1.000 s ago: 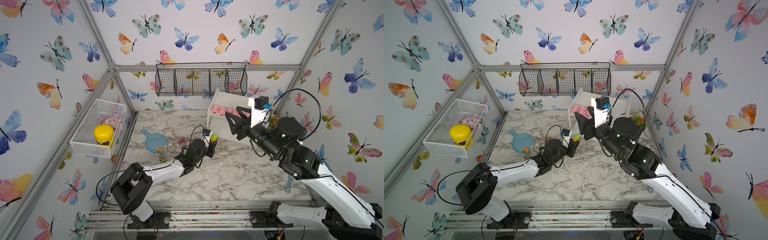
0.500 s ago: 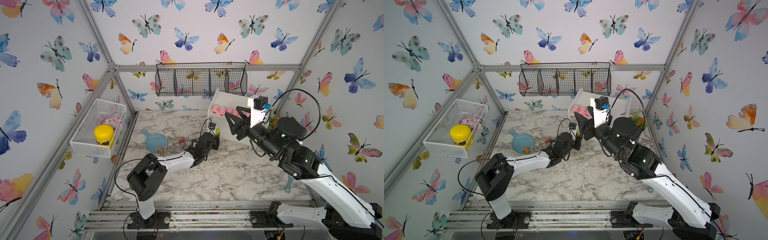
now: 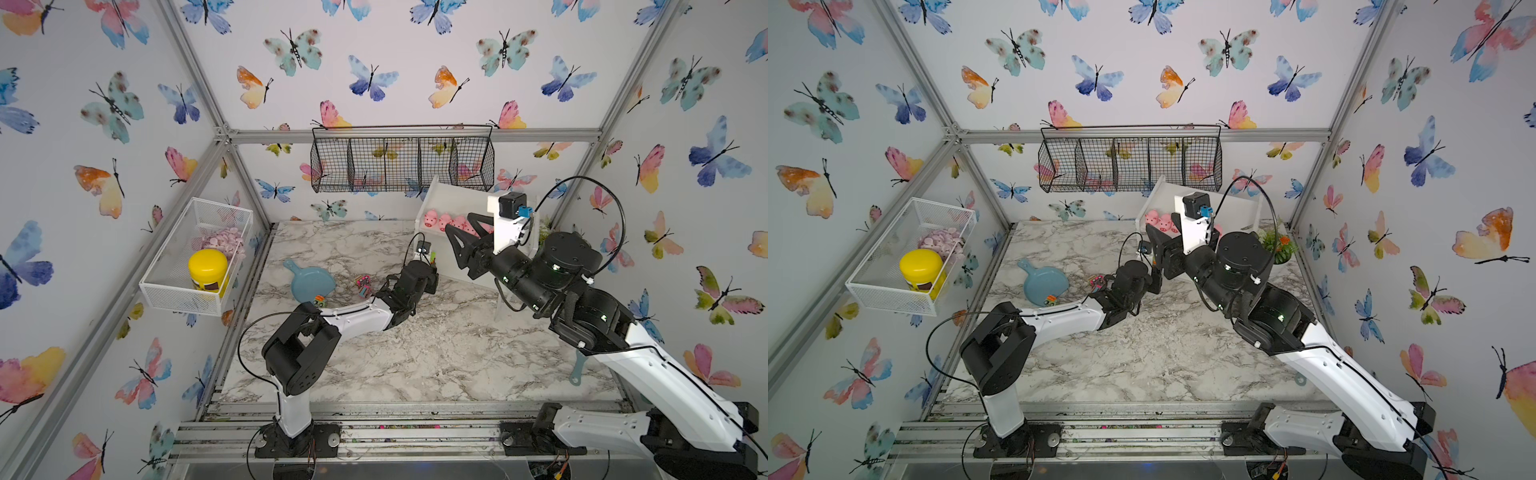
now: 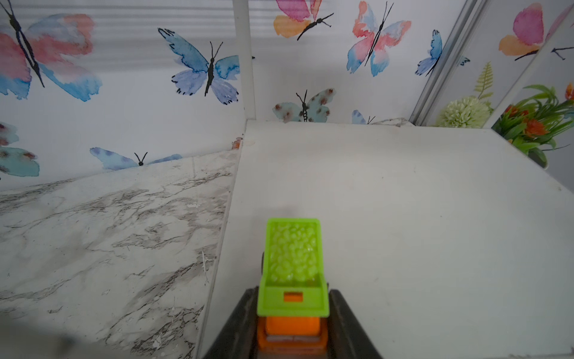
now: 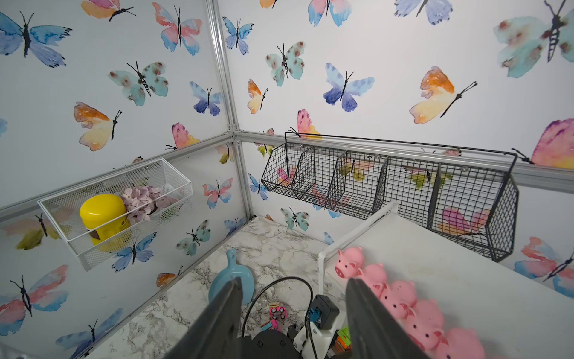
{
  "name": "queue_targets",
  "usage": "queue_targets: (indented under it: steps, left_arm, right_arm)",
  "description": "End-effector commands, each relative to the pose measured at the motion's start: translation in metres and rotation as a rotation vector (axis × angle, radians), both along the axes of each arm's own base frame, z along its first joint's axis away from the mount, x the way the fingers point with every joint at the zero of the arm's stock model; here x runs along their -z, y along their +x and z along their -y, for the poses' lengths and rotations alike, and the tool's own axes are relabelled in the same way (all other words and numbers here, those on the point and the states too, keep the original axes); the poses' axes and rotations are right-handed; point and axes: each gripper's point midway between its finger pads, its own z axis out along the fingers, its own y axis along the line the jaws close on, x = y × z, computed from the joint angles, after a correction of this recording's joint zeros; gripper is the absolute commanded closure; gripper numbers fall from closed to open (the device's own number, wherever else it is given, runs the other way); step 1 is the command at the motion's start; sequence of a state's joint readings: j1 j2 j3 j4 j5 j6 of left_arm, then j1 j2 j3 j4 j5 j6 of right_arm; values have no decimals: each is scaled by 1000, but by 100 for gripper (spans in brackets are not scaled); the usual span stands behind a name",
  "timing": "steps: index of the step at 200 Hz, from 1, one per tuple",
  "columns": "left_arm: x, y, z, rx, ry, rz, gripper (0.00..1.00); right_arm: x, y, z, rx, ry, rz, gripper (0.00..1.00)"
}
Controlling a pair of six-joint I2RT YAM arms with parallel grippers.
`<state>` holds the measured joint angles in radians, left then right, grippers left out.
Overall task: Organize plastic toys on shelves
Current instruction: Place the plastic toy on the shelf, then move the plastic toy to the center of the board.
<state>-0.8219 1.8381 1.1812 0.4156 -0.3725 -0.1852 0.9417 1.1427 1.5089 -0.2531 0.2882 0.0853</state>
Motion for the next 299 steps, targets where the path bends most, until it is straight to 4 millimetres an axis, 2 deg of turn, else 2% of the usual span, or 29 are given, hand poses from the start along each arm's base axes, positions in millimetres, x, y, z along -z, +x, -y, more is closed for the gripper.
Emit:
queue_targets:
  steps: [1, 26, 72, 103, 147, 165, 186, 210, 219, 240, 255, 274, 284, 299]
  left_arm:
    - [1, 6, -4, -21, 22, 6, 58]
    - [2, 5, -5, -18, 27, 5, 50]
    - [-8, 0, -7, 4, 12, 13, 46]
    - [-26, -18, -8, 71, -28, 25, 36]
    - [-49, -55, -22, 166, -88, 33, 31]
    - [-61, -69, -37, 173, -117, 57, 25]
    - [-69, -80, -65, 152, -150, 61, 15]
    - [-71, -79, -117, 84, -215, 17, 1]
    - [-69, -76, -137, 45, -245, -10, 1]
    - [-62, -67, -187, -37, -341, -102, 1]
    - [-52, -62, -221, -111, -423, -188, 1]
    - [-45, -62, -250, -179, -468, -238, 2]
    - [-45, -65, -259, -210, -452, -234, 1]
    - [-44, -70, -268, -249, -418, -233, 2]
  right_arm:
    - [-13, 0, 2, 1, 35, 25, 41]
    - [-14, 0, 3, 3, 37, 27, 41]
    - [-13, 1, 2, 3, 38, 25, 41]
    - [-13, 0, 3, 5, 39, 27, 41]
    - [-12, 0, 4, 9, 37, 30, 41]
    - [-10, 0, 4, 2, 36, 29, 41]
    - [-7, -4, 0, -32, 45, 29, 39]
    - [0, -17, -15, -152, 76, 25, 35]
    - [5, -23, -24, -214, 90, 20, 33]
    - [23, -39, -52, -387, 97, -27, 33]
    - [45, -47, -76, -511, 83, -85, 34]
    - [91, -50, -107, -633, 23, -201, 36]
    - [121, -52, -124, -681, -30, -278, 41]
    - [167, -57, -148, -675, -147, -322, 42]
